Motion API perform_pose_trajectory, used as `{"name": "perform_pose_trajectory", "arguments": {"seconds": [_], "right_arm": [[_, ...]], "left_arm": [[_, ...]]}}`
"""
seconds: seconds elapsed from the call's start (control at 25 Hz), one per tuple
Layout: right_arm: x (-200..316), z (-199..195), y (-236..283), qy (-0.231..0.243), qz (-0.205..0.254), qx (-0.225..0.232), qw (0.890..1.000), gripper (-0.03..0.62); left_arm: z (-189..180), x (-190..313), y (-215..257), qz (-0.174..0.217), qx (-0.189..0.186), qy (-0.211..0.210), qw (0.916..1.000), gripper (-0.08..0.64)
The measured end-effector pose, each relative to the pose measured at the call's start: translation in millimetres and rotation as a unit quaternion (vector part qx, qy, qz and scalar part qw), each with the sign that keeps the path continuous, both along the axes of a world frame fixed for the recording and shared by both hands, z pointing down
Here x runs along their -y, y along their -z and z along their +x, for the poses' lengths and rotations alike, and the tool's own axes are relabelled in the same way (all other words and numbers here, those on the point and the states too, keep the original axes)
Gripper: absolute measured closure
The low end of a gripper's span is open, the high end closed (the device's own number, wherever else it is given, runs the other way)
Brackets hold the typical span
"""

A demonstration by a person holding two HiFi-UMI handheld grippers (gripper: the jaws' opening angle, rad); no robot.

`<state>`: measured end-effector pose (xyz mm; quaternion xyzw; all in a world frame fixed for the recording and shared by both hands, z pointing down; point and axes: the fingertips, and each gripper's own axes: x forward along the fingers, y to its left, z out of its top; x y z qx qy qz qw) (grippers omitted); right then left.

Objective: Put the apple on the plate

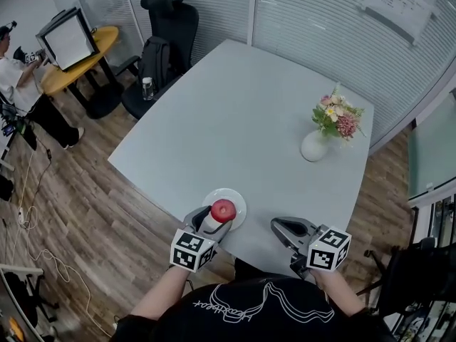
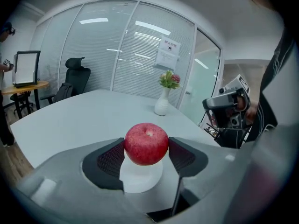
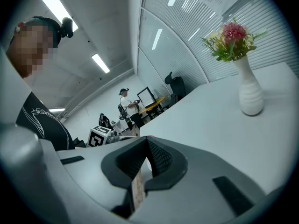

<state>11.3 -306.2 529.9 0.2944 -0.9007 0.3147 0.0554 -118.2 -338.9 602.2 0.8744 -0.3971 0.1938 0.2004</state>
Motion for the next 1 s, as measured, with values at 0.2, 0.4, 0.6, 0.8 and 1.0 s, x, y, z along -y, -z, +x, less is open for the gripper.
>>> {"name": "perform_pose_trajectory", "arguments": {"seconds": [0.2, 0.4, 0.6, 0.8, 1.0], "right_arm": [[1, 13, -21, -0.015, -0.031, -0.002, 0.999, 0.583], [7, 14, -24, -0.02, -0.037, -0.003, 0.999, 0.583], [9, 16, -27, -0.023, -0.039, -0.004, 0.999, 0.583], [9, 25, -32, -0.036, -0.058, 0.009, 0.998, 0.583], [14, 30, -33, -0.046, -0.067, 0.02, 0.997, 0.583]], "left_arm": [[1, 12, -24, -0.006, 0.013, 0.008, 0.9999, 0.258], [-1, 17, -41, -0.017, 0.013, 0.014, 0.9997, 0.257], [0, 20, -56, -0.025, 0.017, 0.016, 0.9994, 0.258], [4, 19, -56, -0.012, 0.021, 0.003, 0.9997, 0.258], [3, 22, -66, -0.011, 0.031, 0.005, 0.9994, 0.257]]}}
